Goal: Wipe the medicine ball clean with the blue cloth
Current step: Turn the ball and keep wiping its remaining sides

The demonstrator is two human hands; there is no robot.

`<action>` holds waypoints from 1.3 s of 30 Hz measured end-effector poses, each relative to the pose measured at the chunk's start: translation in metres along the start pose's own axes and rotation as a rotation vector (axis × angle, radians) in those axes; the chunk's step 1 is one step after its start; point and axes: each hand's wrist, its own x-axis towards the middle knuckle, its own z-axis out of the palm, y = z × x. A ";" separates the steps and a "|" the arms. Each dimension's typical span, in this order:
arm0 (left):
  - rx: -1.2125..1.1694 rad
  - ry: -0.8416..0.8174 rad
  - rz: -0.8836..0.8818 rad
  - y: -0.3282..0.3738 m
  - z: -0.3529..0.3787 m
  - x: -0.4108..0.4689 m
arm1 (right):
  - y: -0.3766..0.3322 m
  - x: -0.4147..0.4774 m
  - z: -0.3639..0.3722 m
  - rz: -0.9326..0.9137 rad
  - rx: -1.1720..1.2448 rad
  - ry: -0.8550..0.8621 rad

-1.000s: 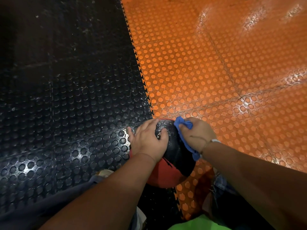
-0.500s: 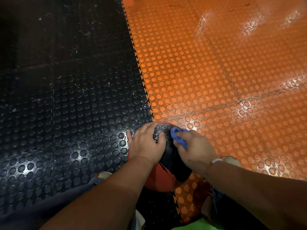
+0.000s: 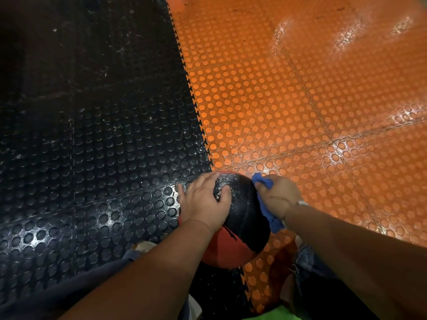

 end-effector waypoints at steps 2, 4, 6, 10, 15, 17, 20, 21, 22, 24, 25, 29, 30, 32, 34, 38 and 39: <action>0.025 0.000 0.002 0.006 0.004 0.001 | -0.008 0.005 -0.002 -0.003 -0.065 -0.059; 0.043 0.007 0.011 0.007 0.005 0.001 | -0.014 -0.002 -0.001 -0.147 -0.133 -0.082; 0.041 0.010 0.030 0.006 0.005 -0.001 | -0.010 -0.007 -0.003 -0.215 -0.093 -0.128; 0.037 0.017 0.099 0.005 0.006 -0.010 | 0.004 0.018 -0.017 -0.026 -0.128 -0.169; 0.077 0.018 0.164 0.008 0.007 -0.014 | -0.015 -0.003 -0.005 -0.348 -0.338 -0.141; 0.069 0.004 0.192 0.010 0.004 -0.011 | -0.015 -0.006 -0.008 -0.419 -0.339 -0.125; 0.058 -0.006 0.202 0.013 0.001 -0.014 | -0.010 0.010 -0.017 -0.198 -0.202 -0.166; 0.075 -0.001 0.182 0.013 0.000 -0.017 | -0.010 0.015 -0.018 -0.132 -0.208 -0.182; 0.100 -0.011 0.149 0.012 -0.001 -0.020 | -0.012 0.020 -0.018 -0.100 -0.243 -0.182; 0.147 -0.064 0.086 0.009 -0.001 -0.026 | -0.019 0.020 -0.016 -0.125 -0.338 -0.166; 0.158 -0.086 0.072 0.008 -0.001 -0.028 | -0.023 0.015 -0.015 -0.182 -0.367 -0.164; 0.160 -0.088 0.079 0.006 -0.003 -0.029 | -0.021 0.002 -0.010 -0.483 -0.480 -0.175; 0.162 -0.099 0.091 0.006 -0.004 -0.030 | -0.019 0.005 -0.010 -0.443 -0.465 -0.165; 0.164 -0.109 0.108 0.009 -0.003 -0.033 | -0.019 0.017 -0.011 -0.298 -0.418 -0.138; 0.164 -0.111 0.111 0.013 -0.002 -0.033 | -0.026 0.018 -0.010 -0.247 -0.450 -0.140; 0.175 -0.107 0.100 0.012 -0.002 -0.031 | -0.031 -0.001 -0.001 -0.473 -0.475 -0.133; 0.176 -0.112 0.112 0.012 -0.002 -0.032 | -0.028 0.002 -0.002 -0.453 -0.447 -0.122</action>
